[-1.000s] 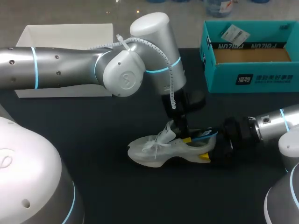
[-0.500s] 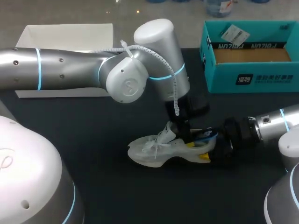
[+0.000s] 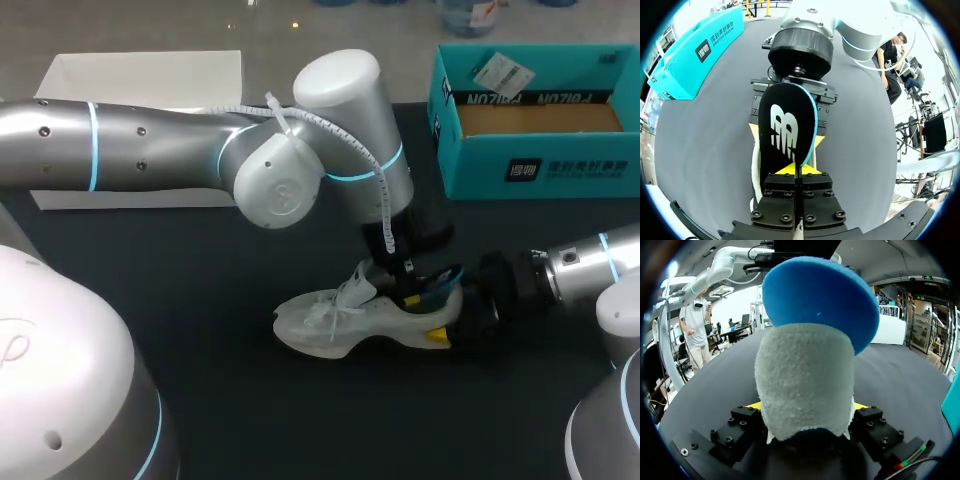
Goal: Take the shoe out of the shoebox, open the shoe tongue, remove and reinsert the insole, then place the shoe into the shoebox
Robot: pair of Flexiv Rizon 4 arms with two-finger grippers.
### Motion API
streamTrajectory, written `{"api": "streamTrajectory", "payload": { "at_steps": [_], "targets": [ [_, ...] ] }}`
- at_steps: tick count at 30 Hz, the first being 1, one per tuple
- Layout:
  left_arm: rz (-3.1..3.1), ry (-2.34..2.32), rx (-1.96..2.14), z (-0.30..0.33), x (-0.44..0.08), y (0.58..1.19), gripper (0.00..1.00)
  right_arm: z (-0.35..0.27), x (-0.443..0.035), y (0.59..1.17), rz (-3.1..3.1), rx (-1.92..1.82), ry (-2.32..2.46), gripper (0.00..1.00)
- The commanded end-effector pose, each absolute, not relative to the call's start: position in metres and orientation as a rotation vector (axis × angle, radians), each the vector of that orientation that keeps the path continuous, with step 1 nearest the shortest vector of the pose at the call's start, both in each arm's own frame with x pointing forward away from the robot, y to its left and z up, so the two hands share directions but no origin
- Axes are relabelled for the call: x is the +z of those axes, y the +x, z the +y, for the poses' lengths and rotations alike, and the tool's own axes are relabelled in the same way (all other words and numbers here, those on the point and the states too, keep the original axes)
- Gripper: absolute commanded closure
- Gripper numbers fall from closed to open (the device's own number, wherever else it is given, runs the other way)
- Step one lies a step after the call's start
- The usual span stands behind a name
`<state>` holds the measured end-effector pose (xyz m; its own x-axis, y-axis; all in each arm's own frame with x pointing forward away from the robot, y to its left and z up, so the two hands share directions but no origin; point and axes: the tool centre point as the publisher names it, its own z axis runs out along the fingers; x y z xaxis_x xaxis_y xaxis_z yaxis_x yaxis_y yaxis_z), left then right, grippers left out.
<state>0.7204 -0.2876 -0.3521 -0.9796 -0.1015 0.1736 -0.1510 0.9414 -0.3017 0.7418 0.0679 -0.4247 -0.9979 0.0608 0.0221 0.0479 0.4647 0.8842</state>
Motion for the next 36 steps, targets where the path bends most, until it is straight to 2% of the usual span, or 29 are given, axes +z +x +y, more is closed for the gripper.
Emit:
{"api": "streamTrajectory", "payload": {
  "at_steps": [1,13,23,26,34,36],
  "targets": [
    [-2.943,0.202,0.507,-0.279,-0.346,0.719,1.00,0.068,-0.429,0.741,2.680,1.612,0.100,1.00],
    [-2.829,0.147,0.647,-0.267,-0.312,0.712,1.00,0.068,-0.429,0.741,2.680,1.612,0.100,1.00],
    [-2.734,0.083,0.673,-0.282,-0.318,0.705,1.00,0.068,-0.429,0.741,2.680,1.612,0.100,1.00],
    [-2.732,0.096,0.699,-0.283,-0.322,0.705,0.89,0.068,-0.429,0.741,2.680,1.612,0.100,1.00],
    [-2.766,0.147,0.739,-0.288,-0.329,0.707,0.92,0.068,-0.429,0.741,2.680,1.612,0.100,1.00],
    [-2.785,0.168,0.752,-0.287,-0.330,0.707,0.88,0.068,-0.429,0.741,2.680,1.612,0.100,1.00]
  ]
}}
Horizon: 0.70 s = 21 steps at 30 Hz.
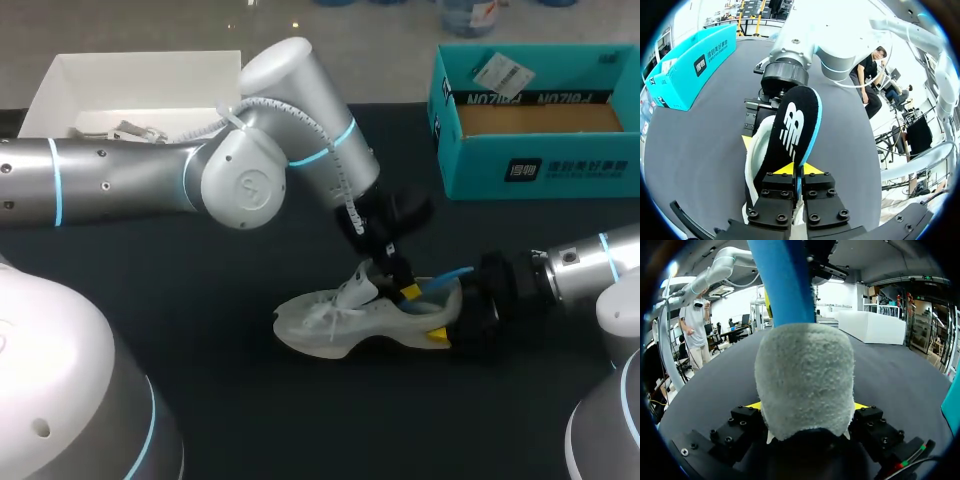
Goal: Take the shoe out of the shoebox, open the shoe tongue, remove and reinsert the insole, then place the shoe into the shoebox
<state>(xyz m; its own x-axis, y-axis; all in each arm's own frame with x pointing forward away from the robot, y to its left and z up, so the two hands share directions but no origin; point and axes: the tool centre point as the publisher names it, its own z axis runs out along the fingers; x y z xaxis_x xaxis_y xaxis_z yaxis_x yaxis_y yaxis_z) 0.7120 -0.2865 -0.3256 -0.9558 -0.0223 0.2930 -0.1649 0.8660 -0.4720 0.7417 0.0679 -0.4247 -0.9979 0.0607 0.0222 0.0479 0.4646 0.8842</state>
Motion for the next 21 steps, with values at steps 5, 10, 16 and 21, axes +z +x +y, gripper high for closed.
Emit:
{"api": "streamTrajectory", "payload": {
  "at_steps": [5,10,16,21],
  "targets": [
    [-2.813,0.179,0.776,-0.285,-0.332,0.704,0.84,0.068,-0.429,0.741,2.680,1.612,0.100,1.00],
    [-2.834,0.197,0.785,-0.285,-0.335,0.703,0.82,0.068,-0.429,0.741,2.680,1.612,0.100,1.00],
    [-2.845,0.217,0.791,-0.284,-0.339,0.704,0.82,0.068,-0.429,0.741,2.680,1.612,0.100,1.00],
    [-2.862,0.231,0.790,-0.285,-0.341,0.705,0.75,0.068,-0.429,0.741,2.680,1.612,0.100,1.00]
  ]
}}
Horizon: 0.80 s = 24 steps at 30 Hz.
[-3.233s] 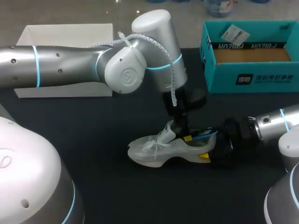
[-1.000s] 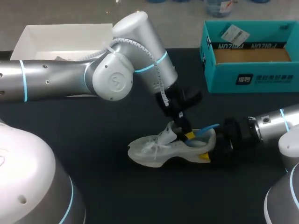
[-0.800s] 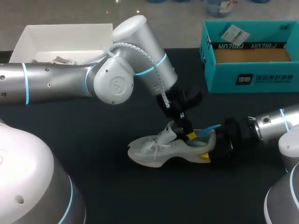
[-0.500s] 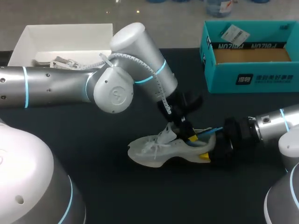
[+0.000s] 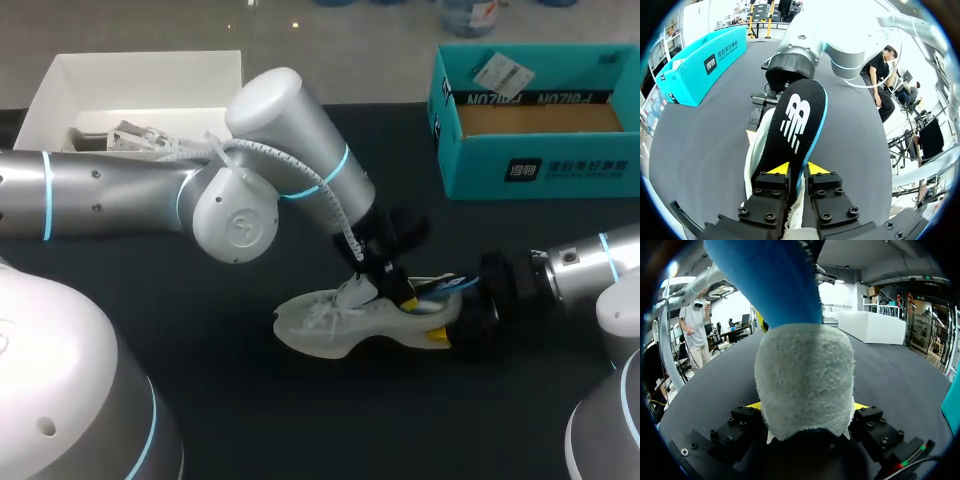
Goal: Take the shoe out of the shoebox, open the shoe tongue, remove and reinsert the insole, then place the shoe into the shoebox
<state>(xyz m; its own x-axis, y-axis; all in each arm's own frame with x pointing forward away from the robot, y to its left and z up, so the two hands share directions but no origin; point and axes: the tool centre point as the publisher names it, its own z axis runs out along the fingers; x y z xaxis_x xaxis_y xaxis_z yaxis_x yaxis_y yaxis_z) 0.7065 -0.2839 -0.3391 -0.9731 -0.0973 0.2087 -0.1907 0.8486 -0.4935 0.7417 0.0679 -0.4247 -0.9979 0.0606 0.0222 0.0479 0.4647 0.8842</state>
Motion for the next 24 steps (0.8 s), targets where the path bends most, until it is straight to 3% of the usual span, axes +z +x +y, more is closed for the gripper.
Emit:
{"api": "streamTrajectory", "payload": {
  "at_steps": [1,5,11,17,19,20,21,24],
  "targets": [
    [-2.864,0.231,0.789,-0.286,-0.342,0.705,0.73,0.068,-0.429,0.741,2.680,1.612,0.100,1.00],
    [-2.873,0.231,0.786,-0.288,-0.343,0.705,0.58,0.068,-0.429,0.741,2.680,1.612,0.100,1.00],
    [-2.890,0.238,0.794,-0.290,-0.347,0.705,0.66,0.068,-0.429,0.741,2.680,1.612,0.100,1.00],
    [-2.924,0.250,0.791,-0.294,-0.353,0.705,0.65,0.068,-0.429,0.741,2.680,1.612,0.100,1.00],
    [-2.934,0.258,0.786,-0.295,-0.355,0.706,0.70,0.068,-0.429,0.741,2.680,1.612,0.100,1.00],
    [-2.937,0.262,0.782,-0.296,-0.356,0.707,0.78,0.068,-0.429,0.741,2.680,1.612,0.100,1.00],
    [-2.942,0.271,0.777,-0.296,-0.356,0.707,0.96,0.068,-0.429,0.741,2.680,1.612,0.100,1.00],
    [-2.964,0.310,0.782,-0.294,-0.352,0.708,1.00,0.068,-0.429,0.741,2.680,1.612,0.100,1.00]
  ]
}}
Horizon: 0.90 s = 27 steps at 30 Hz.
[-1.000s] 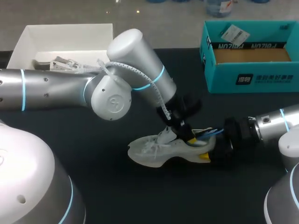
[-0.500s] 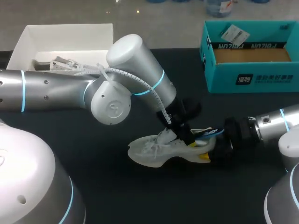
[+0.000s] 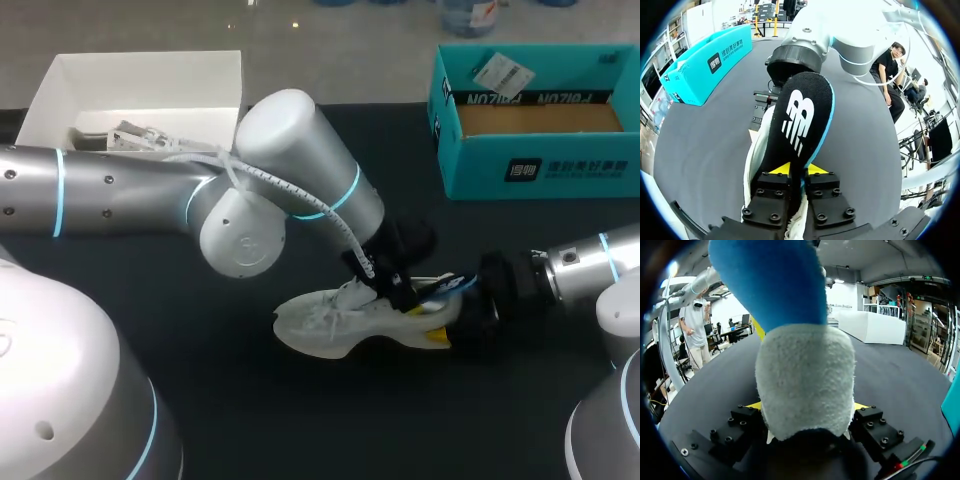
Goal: Take the shoe out of the shoebox, open the shoe tongue, remove and reinsert the insole, then place the shoe into the shoebox
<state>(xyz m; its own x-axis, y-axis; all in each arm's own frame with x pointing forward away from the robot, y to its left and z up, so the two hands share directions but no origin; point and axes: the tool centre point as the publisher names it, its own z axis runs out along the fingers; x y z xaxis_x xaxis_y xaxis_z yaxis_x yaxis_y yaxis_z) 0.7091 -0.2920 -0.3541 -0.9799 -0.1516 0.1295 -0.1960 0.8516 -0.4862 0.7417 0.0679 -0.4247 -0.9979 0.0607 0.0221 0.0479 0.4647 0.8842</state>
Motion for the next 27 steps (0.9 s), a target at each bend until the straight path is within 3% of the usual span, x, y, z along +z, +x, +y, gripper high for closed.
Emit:
{"api": "streamTrajectory", "payload": {
  "at_steps": [1,13,27],
  "targets": [
    [-2.965,0.324,0.788,-0.293,-0.350,0.708,1.00,0.068,-0.429,0.741,2.680,1.612,0.100,1.00],
    [-2.881,0.475,0.886,-0.296,-0.290,0.714,1.00,0.068,-0.429,0.741,2.680,1.612,0.100,1.00],
    [-2.702,0.476,1.114,-0.321,-0.182,0.712,1.00,0.068,-0.429,0.741,2.680,1.612,0.100,1.00]
  ]
}}
